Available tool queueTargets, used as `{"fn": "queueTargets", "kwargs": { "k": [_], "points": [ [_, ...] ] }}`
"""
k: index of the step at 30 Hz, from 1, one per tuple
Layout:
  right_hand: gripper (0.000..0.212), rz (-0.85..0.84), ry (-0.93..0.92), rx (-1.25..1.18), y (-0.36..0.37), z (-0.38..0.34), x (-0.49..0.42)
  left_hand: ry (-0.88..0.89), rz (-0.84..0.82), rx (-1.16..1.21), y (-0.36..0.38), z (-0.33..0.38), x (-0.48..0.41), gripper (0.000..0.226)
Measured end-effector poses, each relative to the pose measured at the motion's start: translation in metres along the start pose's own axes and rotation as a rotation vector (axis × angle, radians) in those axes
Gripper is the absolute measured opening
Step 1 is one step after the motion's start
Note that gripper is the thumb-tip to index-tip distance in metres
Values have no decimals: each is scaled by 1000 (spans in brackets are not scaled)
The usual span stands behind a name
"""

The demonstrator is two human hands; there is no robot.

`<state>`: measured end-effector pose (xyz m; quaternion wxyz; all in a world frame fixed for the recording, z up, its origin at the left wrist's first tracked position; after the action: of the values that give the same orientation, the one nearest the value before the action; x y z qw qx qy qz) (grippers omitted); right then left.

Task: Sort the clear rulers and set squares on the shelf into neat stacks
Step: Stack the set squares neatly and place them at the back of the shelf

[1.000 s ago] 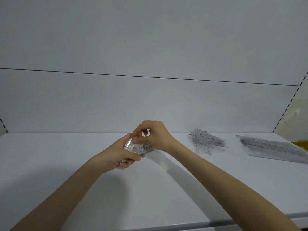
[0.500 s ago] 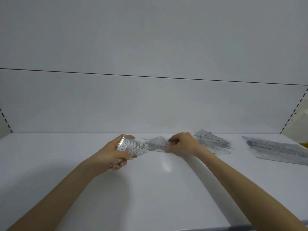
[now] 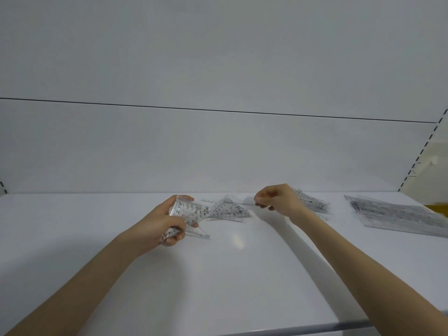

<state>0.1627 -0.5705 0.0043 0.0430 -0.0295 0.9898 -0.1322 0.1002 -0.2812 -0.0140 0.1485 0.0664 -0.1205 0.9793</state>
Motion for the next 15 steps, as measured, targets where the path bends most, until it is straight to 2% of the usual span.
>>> {"fn": "queueTargets", "kwargs": {
  "k": [8,12,15],
  "points": [
    [5,-190,-128,-149,9,-40,33,11,-48,85,13,6,-6,50],
    [8,-260,-93,-179,29,-41,37,84,-73,114,16,9,-6,44],
    [6,-350,-22,-237,50,-28,42,114,-82,127,18,11,-5,48]
  ]
}}
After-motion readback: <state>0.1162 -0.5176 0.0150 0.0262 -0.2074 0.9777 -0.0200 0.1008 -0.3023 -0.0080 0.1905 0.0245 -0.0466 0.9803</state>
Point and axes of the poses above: each hand's wrist, its own x-axis away from the middle knuckle, its own y-axis out of the palm, z = x × y, the point moved 4 cm from there along -x, towards the middle knuckle, and after that the axes turned 14 degrees about -x, right-handed, at the moved point
